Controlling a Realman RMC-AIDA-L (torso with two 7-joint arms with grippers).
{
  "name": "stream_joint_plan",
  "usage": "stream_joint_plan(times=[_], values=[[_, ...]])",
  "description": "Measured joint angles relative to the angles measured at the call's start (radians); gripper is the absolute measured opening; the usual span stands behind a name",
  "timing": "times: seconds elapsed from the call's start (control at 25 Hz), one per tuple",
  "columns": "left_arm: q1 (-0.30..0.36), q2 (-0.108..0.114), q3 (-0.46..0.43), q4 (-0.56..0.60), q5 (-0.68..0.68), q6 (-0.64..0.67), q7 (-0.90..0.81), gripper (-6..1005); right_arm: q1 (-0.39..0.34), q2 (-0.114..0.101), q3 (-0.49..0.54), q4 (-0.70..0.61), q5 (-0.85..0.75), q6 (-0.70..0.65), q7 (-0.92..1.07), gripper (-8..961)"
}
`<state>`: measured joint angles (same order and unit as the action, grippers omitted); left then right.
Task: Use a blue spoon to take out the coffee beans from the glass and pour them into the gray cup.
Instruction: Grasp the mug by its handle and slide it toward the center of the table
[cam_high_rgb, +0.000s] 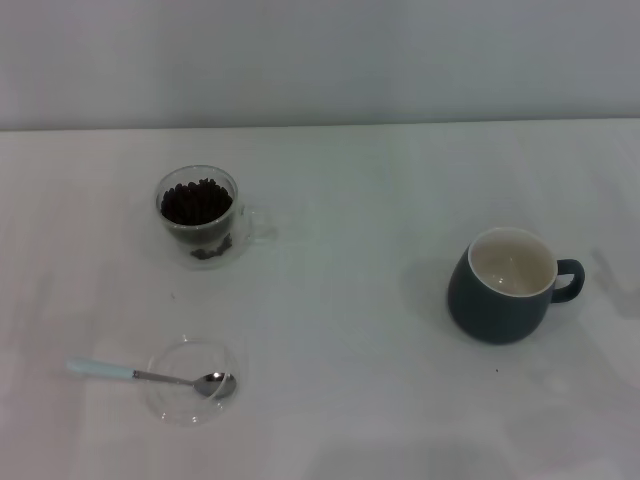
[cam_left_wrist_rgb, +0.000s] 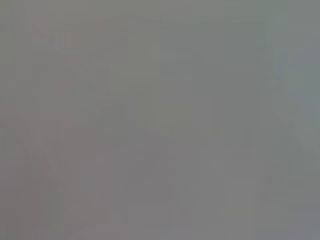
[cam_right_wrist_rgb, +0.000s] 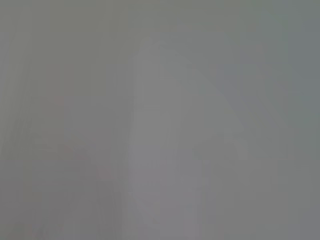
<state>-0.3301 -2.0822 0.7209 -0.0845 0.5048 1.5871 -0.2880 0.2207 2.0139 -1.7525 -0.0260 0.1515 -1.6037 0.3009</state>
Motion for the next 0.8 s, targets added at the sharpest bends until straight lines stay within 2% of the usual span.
stream_joint_plan(times=[0.8], values=[[-0.005, 0.001, -0.008, 0.000, -0.011, -0.025, 0.001, 714, -0.026, -0.005, -0.035, 0.002, -0.035, -0.022, -0.002, 753]])
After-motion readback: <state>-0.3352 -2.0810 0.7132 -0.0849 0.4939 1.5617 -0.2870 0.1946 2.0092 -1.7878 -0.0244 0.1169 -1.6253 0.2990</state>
